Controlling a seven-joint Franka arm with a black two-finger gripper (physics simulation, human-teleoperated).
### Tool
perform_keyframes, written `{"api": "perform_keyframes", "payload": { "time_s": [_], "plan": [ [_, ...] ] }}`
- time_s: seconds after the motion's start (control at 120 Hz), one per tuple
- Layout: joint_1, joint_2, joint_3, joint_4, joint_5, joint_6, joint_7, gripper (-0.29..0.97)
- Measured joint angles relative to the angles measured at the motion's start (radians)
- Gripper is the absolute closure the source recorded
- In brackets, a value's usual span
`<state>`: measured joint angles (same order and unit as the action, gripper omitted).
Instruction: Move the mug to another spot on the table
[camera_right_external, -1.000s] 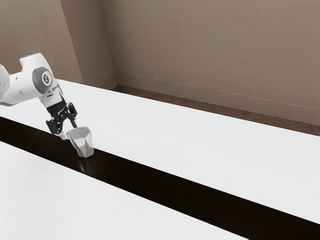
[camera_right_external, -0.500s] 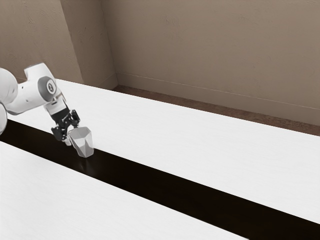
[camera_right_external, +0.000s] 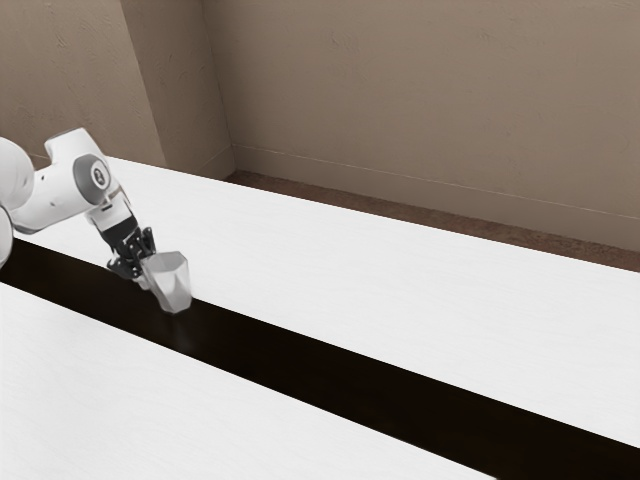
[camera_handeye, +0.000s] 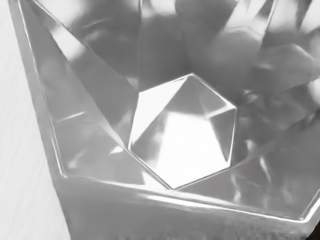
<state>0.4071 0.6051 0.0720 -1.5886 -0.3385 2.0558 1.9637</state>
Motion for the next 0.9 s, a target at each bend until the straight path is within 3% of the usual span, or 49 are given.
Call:
{"api": "perform_keyframes", "payload": {
  "time_s": [0.333,0.583,0.9],
  "plan": [
    [0.001,-0.062,-0.023,-0.015,-0.050,-0.099,-0.004,0.70],
    [-0.009,-0.136,-0.087,-0.059,-0.080,-0.175,0.002,0.74],
    [-0.091,-0.129,-0.125,-0.065,-0.107,-0.187,0.011,0.75]
  ]
}}
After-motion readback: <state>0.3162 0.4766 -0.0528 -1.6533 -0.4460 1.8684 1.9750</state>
